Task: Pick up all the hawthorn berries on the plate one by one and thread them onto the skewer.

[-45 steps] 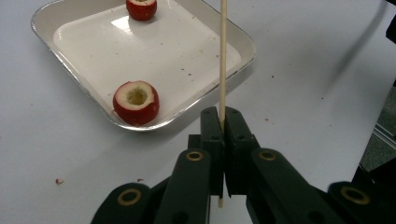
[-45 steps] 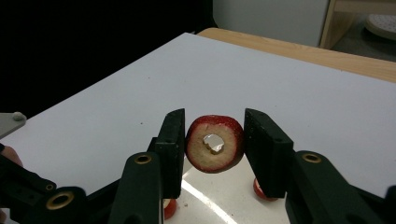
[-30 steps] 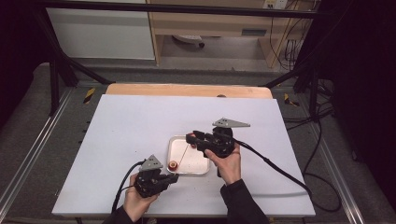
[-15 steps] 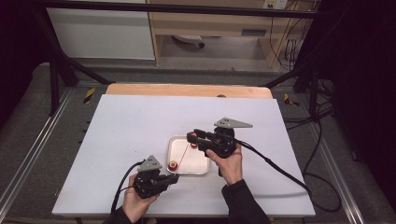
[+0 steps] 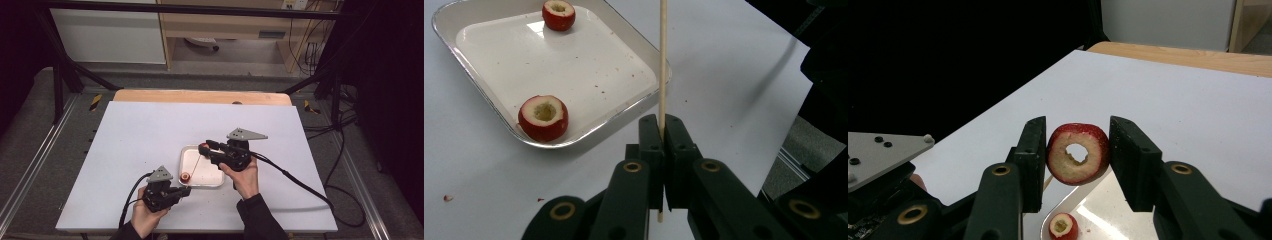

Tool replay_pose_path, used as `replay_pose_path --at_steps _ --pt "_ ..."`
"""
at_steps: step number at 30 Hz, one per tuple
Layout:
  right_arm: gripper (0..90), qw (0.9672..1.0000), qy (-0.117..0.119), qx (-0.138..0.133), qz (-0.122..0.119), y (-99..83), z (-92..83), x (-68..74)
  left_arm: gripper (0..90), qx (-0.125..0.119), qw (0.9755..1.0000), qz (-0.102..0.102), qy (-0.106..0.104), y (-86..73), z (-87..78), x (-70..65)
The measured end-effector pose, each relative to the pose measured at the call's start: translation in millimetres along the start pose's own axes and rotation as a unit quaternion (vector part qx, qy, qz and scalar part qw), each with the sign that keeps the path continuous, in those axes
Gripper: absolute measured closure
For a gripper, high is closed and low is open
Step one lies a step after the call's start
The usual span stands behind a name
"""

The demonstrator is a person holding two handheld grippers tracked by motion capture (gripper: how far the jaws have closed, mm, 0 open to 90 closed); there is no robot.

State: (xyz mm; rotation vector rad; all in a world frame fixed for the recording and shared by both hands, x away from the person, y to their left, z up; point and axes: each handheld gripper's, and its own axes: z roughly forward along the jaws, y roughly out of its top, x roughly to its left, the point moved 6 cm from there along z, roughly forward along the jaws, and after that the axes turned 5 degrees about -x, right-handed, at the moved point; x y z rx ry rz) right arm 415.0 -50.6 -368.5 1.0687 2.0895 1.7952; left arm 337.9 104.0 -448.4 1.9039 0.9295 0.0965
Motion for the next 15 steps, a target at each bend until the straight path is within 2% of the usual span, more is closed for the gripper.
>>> replay_pose_path --at_steps 5,8,15 --pt "60.4 1.0 0.001 0.002 -0.005 -2.0 1.3 0.4 88.2 0.001 1.0 -0.005 -0.002 -0.1 0.6 0.1" --pt "60.4 0.9999 0.001 0.002 -0.014 -4.3 2.7 1.2 88.1 0.004 0.9998 -0.015 -0.011 -0.5 0.9 0.0" --pt "60.4 0.9981 -0.003 -0.005 -0.062 -13.0 6.6 4.3 88.0 0.0 0.9976 -0.06 -0.035 -1.9 2.3 1.1"
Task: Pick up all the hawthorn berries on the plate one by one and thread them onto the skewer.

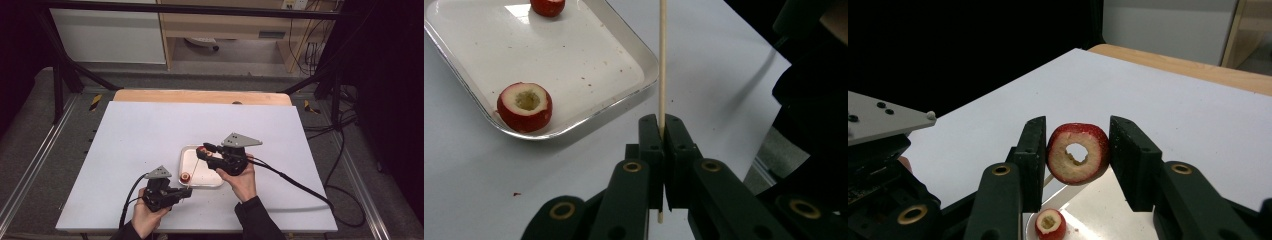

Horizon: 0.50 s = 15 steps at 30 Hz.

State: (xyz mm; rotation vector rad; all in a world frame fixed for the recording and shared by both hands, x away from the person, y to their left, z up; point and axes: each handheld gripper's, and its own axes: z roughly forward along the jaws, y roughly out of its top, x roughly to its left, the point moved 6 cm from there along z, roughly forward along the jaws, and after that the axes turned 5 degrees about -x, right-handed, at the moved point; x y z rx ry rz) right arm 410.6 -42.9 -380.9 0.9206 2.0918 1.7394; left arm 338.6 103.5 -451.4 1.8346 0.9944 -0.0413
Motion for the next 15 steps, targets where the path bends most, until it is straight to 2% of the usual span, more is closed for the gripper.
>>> replay_pose_path --at_steps 3,11,15 --pt "60.4 0.9999 -0.004 -0.005 -0.01 -3.3 1.7 2.3 88.2 -0.004 0.9999 -0.013 -0.004 -0.5 -0.2 0.6" --pt "60.4 0.9997 -0.009 -0.011 -0.021 -6.9 3.1 4.5 88.2 -0.006 0.9999 -0.013 0.004 -3.0 1.9 -1.0" --pt "60.5 0.9998 -0.012 -0.006 -0.014 -7.5 2.3 4.6 88.3 -0.008 0.9998 -0.011 0.012 -4.0 2.3 -0.3"
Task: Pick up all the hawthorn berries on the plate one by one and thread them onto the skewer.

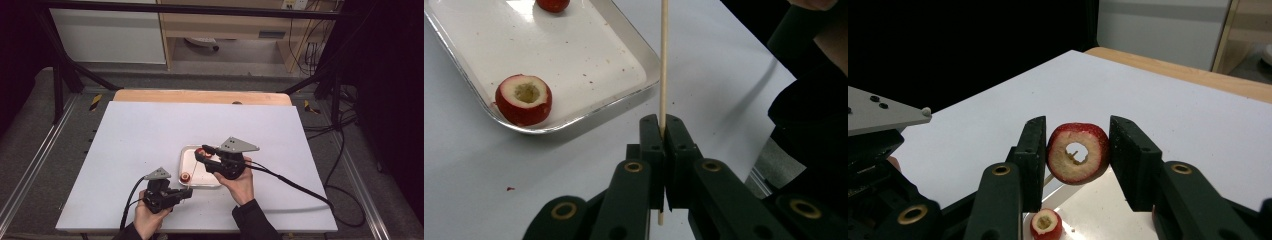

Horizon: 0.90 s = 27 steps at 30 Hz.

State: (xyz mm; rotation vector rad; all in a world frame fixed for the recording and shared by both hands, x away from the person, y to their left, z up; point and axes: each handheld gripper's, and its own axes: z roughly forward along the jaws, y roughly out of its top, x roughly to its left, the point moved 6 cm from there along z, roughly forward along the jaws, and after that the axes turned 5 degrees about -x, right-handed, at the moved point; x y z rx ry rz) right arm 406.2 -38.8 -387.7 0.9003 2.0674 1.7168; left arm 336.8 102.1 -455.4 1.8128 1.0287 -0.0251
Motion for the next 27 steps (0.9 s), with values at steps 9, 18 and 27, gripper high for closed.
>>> replay_pose_path --at_steps 9,18,27 --pt "60.7 1.0 0.0 0.002 0.007 0.3 -2.1 -0.4 88.8 -0.011 0.9999 0.004 -0.001 -0.1 -1.2 -1.3" --pt "60.6 0.9997 0.013 0.015 0.014 -13.0 4.6 7.6 88.7 -0.02 0.9997 0.006 0.012 2.1 -3.4 3.8" --pt "60.5 0.9997 -0.001 0.004 0.025 -14.5 0.9 10.2 88.8 -0.035 0.9987 0.022 0.029 0.1 -2.4 0.3"
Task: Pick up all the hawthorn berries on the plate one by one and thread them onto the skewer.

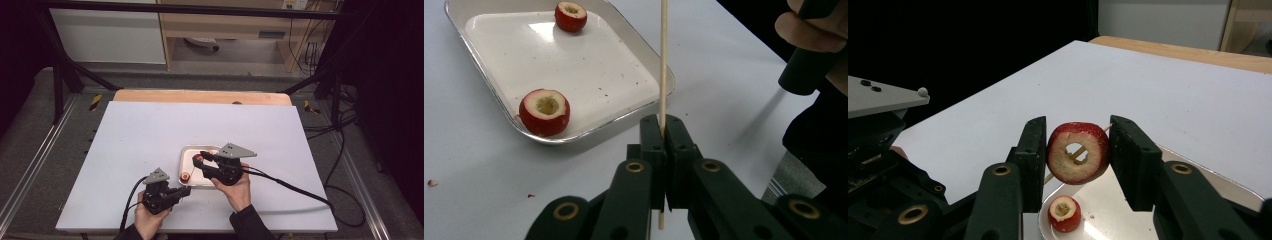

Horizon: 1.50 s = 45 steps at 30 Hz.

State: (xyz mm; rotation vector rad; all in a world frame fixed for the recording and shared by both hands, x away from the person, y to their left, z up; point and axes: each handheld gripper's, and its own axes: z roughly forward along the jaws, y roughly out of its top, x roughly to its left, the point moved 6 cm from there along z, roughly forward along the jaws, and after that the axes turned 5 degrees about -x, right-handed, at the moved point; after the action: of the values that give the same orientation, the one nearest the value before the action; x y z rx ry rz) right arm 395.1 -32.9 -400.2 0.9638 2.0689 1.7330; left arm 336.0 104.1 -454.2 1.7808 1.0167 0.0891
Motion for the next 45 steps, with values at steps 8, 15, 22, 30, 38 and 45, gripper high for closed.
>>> replay_pose_path --at_steps 8,15,22,30,38,45 --pt "60.2 1.0 0.001 0.004 0.0 0.9 -1.8 0.2 88.8 -0.006 0.9999 0.012 0.0 0.5 0.5 -1.8" --pt "48.6 0.9995 0.009 0.011 0.028 4.7 -2.8 -1.7 88.7 -0.013 0.999 0.039 0.016 0.9 -1.1 -1.5" --pt "60.1 0.9959 0.031 0.028 0.081 4.2 -0.2 0.5 88.7 -0.007 0.9973 0.066 0.033 -1.8 0.9 -4.0" --pt "60.8 0.9934 0.032 0.039 0.103 -0.5 1.6 3.2 88.8 -0.011 0.9971 0.066 0.037 -0.7 -0.5 -2.7" --pt "60.8 0.9887 0.061 0.066 0.12 -25.6 12.3 18.6 88.8 -0.014 0.9979 0.051 0.039 2.7 -1.3 2.6" --pt "60.7 0.9878 0.062 0.076 0.121 -37.8 15.6 24.5 88.7 -0.007 0.9978 0.053 0.039 1.1 0.8 4.7"
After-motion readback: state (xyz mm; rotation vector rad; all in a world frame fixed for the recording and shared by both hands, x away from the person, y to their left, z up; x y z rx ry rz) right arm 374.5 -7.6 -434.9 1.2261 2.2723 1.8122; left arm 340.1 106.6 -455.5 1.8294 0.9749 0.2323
